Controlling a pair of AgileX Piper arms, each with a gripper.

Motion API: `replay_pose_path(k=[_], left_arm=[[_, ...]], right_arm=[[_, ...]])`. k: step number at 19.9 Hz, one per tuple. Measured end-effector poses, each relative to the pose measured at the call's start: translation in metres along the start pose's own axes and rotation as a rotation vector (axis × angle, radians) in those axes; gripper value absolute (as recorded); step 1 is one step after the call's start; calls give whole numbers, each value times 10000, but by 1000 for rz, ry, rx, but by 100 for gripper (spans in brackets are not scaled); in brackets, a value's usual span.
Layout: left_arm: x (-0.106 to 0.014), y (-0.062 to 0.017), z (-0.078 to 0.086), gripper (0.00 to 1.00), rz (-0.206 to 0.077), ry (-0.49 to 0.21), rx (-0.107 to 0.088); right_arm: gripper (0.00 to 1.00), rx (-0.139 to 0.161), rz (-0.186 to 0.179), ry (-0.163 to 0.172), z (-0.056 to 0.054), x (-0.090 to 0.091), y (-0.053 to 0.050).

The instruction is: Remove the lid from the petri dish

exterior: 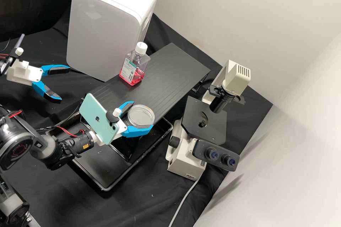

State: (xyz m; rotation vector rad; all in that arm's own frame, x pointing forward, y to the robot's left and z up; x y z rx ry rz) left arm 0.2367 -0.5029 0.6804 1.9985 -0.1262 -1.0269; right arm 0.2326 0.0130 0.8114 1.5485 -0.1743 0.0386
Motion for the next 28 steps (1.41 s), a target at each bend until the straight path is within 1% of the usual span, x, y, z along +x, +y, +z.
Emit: replay_pose_path(k=[15, 19, 20, 21, 22, 24, 28], left_arm=[[2, -1, 6, 100, -1, -2, 0], [2, -1, 6, 100, -1, -2, 0], [2, -1, 6, 100, -1, -2, 0], [2, -1, 6, 100, -1, -2, 0], [2, -1, 6, 100, -1, -2, 0], [2, -1, 6, 100, -1, -2, 0], [2, -1, 6, 100, -1, -2, 0]], right_arm=[[0, 0, 0, 0, 0, 0, 0], [0, -1, -2, 4, -18, -5, -11], [0, -2, 2, 9, -37, -12, -6], [0, -11, 8, 19, -66, -23, 2], [0, -23, 13, 38, -116, -40, 11], [0, -45, 16, 66, -180, -64, 17], [0, -65, 15, 119, -292, -127, 21]])
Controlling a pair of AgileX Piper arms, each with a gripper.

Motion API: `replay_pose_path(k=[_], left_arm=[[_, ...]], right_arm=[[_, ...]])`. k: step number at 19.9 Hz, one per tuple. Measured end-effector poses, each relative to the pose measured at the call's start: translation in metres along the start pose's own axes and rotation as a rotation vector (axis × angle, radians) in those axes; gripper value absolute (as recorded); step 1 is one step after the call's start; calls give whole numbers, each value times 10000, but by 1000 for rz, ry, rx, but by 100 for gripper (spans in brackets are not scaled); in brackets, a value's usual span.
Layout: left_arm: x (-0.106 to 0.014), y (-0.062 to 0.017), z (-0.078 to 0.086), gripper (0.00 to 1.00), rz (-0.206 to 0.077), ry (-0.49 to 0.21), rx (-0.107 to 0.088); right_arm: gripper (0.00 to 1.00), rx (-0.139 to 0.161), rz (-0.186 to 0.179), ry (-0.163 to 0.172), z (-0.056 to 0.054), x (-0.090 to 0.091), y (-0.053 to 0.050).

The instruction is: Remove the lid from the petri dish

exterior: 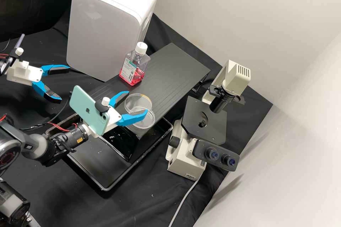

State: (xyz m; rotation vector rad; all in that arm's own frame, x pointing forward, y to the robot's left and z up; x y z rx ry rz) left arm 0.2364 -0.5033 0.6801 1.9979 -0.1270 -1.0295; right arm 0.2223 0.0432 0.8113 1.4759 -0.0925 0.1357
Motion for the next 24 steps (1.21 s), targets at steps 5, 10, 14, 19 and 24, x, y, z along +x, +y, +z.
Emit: replay_pose_path(k=[5, 10, 14, 19, 24], left_arm=[[0, 0, 0, 100, 0, 0, 0], [0, 0, 0, 100, 0, 0, 0], [0, 0, 0, 100, 0, 0, 0], [0, 0, 0, 100, 0, 0, 0], [0, 0, 0, 100, 0, 0, 0]], right_arm=[[0, 7, -13, 35, -73, -39, -19], [0, 6, -62, 70, -150, -56, -127], [0, -35, -121, 49, -118, -37, -280], [0, -45, -119, 25, -99, 1, -306], [0, -44, -114, 18, -88, 2, -300]])
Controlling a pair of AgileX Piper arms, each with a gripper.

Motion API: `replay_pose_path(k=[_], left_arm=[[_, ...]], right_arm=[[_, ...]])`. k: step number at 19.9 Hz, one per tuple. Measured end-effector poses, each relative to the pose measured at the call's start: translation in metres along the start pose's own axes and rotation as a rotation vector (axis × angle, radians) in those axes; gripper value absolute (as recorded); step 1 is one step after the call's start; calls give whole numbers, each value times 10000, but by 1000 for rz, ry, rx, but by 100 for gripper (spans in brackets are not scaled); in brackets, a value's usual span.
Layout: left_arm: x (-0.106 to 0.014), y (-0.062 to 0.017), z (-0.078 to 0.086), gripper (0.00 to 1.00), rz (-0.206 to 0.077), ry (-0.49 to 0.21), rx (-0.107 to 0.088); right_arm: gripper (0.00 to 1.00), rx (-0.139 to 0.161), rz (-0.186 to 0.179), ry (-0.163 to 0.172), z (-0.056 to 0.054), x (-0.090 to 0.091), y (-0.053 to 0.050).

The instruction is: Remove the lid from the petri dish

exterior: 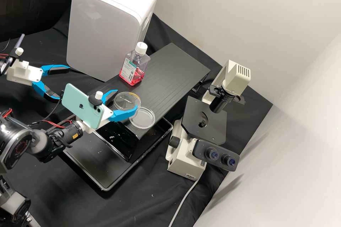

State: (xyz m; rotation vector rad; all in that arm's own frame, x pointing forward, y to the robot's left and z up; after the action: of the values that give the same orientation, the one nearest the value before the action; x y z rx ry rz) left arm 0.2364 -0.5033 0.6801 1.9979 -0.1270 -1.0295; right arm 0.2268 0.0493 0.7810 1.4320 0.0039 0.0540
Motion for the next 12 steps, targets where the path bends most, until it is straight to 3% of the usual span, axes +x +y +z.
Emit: replay_pose_path(k=[1, 12], left_arm=[[0, 0, 0, 100, 0, 0, 0], [0, 0, 0, 100, 0, 0, 0]], right_arm=[[100, 0, 0, -1, 1, 0, 0], [100, 3, 3, -6, 5, 0, 3]])
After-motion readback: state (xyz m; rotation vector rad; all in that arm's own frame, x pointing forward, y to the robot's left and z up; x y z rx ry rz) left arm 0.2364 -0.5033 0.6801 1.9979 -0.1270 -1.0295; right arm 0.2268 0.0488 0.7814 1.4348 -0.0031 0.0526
